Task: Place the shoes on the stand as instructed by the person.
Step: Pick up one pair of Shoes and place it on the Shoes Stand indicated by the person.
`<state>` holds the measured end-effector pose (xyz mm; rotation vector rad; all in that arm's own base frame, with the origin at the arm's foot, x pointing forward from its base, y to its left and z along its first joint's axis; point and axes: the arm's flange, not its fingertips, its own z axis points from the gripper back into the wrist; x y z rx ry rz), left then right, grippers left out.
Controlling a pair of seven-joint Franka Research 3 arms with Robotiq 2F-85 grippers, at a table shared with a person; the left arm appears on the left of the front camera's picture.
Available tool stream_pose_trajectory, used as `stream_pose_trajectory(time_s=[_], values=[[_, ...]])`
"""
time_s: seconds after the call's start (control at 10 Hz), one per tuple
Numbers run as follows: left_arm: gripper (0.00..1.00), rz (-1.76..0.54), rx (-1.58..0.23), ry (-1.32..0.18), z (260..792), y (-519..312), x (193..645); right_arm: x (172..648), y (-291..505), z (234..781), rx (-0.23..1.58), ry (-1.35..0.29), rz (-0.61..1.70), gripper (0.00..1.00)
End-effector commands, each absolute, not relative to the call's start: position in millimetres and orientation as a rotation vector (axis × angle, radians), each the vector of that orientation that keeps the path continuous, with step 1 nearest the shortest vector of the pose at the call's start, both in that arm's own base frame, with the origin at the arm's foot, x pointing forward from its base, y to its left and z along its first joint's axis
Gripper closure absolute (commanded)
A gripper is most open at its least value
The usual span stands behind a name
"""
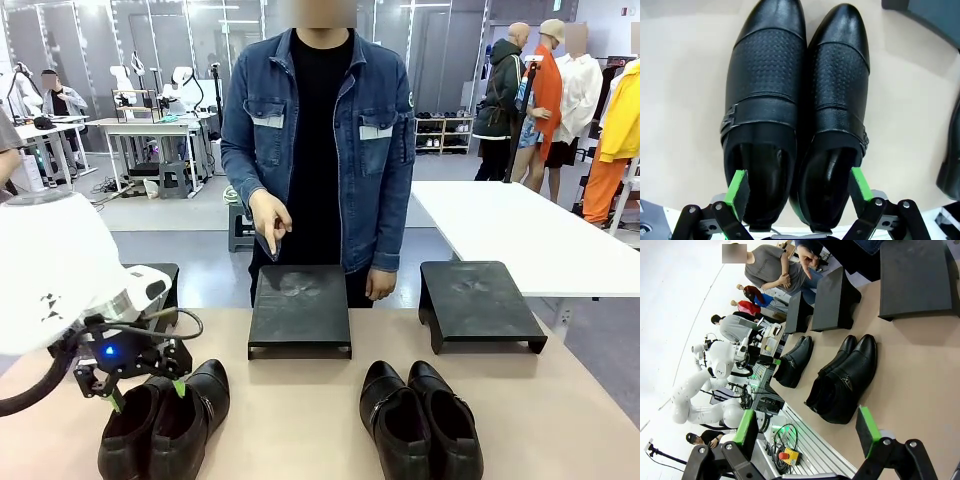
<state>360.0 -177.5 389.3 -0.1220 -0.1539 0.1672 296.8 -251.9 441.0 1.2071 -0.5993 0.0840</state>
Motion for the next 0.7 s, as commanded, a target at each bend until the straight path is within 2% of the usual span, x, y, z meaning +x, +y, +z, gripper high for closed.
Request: stream_pose_trajectory(time_s=[0.0, 0.4, 0.5, 0.6], values=[[0.00, 0.132, -0.094, -0.185, 365, -178, 354, 296, -252, 442, 1.213, -0.605, 0.086, 0.00], [0.00, 0.106, -0.028, -0.155, 336, -176, 349, 296, -252, 442, 1.213, -0.605, 0.086, 0.00], [0.14, 0.092, -0.028, -0.148, 332, -175, 347, 296, -252, 442, 1.213, -0.605, 0.086, 0.00], [0.36, 0.063, -0.030, -0.134, 328, -176, 345, 296, -252, 442, 1.213, -0.605, 0.086, 0.00]])
